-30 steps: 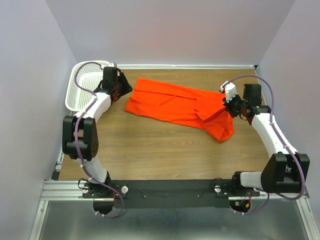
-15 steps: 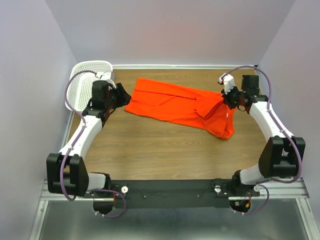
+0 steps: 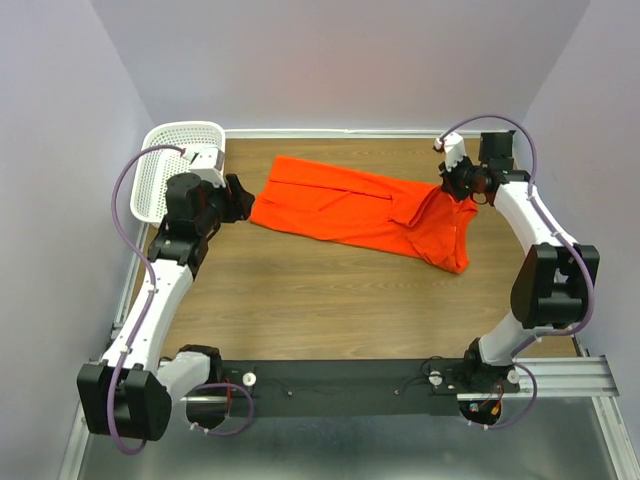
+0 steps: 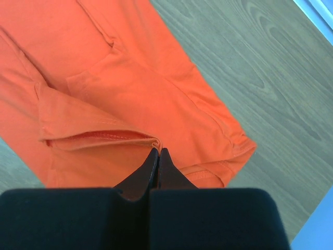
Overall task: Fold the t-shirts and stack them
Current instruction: Fold the tshirt
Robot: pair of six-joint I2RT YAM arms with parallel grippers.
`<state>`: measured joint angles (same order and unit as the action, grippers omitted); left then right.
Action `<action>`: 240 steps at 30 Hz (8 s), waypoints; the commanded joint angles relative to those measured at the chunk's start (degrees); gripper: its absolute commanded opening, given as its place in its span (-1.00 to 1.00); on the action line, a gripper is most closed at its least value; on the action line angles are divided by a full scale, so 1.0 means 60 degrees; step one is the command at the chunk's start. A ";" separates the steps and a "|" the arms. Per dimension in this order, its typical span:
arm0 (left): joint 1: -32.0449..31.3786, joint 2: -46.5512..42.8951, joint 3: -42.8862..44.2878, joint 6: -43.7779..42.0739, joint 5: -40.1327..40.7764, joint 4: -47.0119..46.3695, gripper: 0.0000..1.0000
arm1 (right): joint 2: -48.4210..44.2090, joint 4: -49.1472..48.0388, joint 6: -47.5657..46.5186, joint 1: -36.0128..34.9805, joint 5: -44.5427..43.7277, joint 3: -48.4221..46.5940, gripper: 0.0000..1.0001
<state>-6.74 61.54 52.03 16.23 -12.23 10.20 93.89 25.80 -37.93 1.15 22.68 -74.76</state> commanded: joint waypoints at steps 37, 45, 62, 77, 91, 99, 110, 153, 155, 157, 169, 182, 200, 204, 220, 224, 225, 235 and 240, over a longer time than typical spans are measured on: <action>0.0069 -0.0325 -0.0630 -0.0420 -0.0291 -0.0205 0.17 | 0.2604 0.1515 -0.1192 -0.1245 0.1582 -0.2759 -0.96; 0.0069 -0.0281 -0.0659 -0.0405 -0.0350 -0.0235 0.17 | 0.2853 0.1588 -0.1207 -0.1348 0.1611 -0.3111 -0.96; 0.0069 -0.0149 -0.0659 -0.0390 -0.0423 -0.0249 0.16 | 0.3571 0.1647 -0.1090 -0.1392 0.1802 -0.3843 -0.95; 0.0069 0.0012 -0.0630 -0.0376 -0.0467 -0.0278 0.16 | 0.3966 0.1764 -0.1178 -0.1539 0.1684 -0.4151 -0.95; 0.0069 -0.0032 -0.0630 -0.0390 -0.0481 -0.0278 0.16 | 0.4449 0.1735 -0.0842 -0.1554 0.0661 -0.4532 -0.81; 0.0069 -0.0090 -0.0659 -0.0390 -0.0496 -0.0264 0.16 | 0.4701 0.0331 0.2087 -0.1524 -0.2546 -0.4754 0.30; 0.0084 -0.0090 -0.0630 -0.0390 -0.0598 -0.0279 0.16 | 0.2225 0.2947 -0.1712 -0.1539 0.2430 -0.1838 0.22; 0.0098 -0.0032 -0.0644 -0.0376 -0.0803 -0.0322 0.16 | 0.3527 0.2570 -0.2086 -0.3106 -0.1508 -0.2334 -0.66; 0.0098 -0.0032 -0.0644 -0.0376 -0.0789 -0.0322 0.16 | 0.3600 0.2570 -0.2086 -0.3194 -0.1582 -0.2509 -0.82; 0.0098 -0.0032 -0.0630 -0.0361 -0.0789 -0.0322 0.16 | 0.3658 0.2570 -0.2086 -0.3296 -0.1684 -0.2642 -0.84; 0.0098 -0.0032 -0.0644 -0.0376 -0.0847 -0.0337 0.16 | 0.3352 0.2863 -0.2759 -0.3619 -0.2709 -0.2058 -0.08; 0.0098 -0.0076 -0.0674 -0.0376 -0.0848 -0.0337 0.16 | 0.3952 0.2848 -0.2789 -0.3634 -0.3281 -0.2437 -0.20; 0.0098 -0.0061 -0.0659 -0.0376 -0.0892 -0.0352 0.16 | 0.4303 0.2833 -0.3213 -0.4438 -0.4174 -0.3198 -0.73; 0.0098 -0.0047 -0.0659 -0.0376 -0.0892 -0.0352 0.16 | 0.4742 0.2557 -0.3681 -0.4980 -0.4832 -0.3637 -0.72; 0.0098 -0.0047 -0.0645 -0.0376 -0.1053 -0.0396 0.16 | 0.3162 0.2128 -0.4531 -0.5217 -0.4589 -0.2541 -0.10; 0.0098 -0.0017 -0.0644 -0.0347 -0.1111 -0.0396 0.16 | 0.2839 0.3446 -0.5322 -0.4821 -0.3838 -0.2423 -0.10; 0.0098 -0.0032 -0.0659 -0.0361 -0.1111 -0.0396 0.16 | 0.2853 0.3550 -0.5410 -0.4806 -0.3824 -0.2365 -0.10; 0.0098 -0.0105 -0.0688 -0.0361 -0.1038 -0.0381 0.16 | 0.3819 0.4079 -0.5162 -0.4616 -0.4321 -0.2745 -0.10; 0.0098 -0.0061 -0.0674 -0.0361 -0.1053 -0.0366 0.16 | 0.4054 0.4122 -0.5089 -0.4454 -0.4672 -0.2832 -0.10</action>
<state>-6.44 61.32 48.23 14.50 -17.39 9.08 116.86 48.16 -68.20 -26.57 -3.57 -90.26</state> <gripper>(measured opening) 0.578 0.452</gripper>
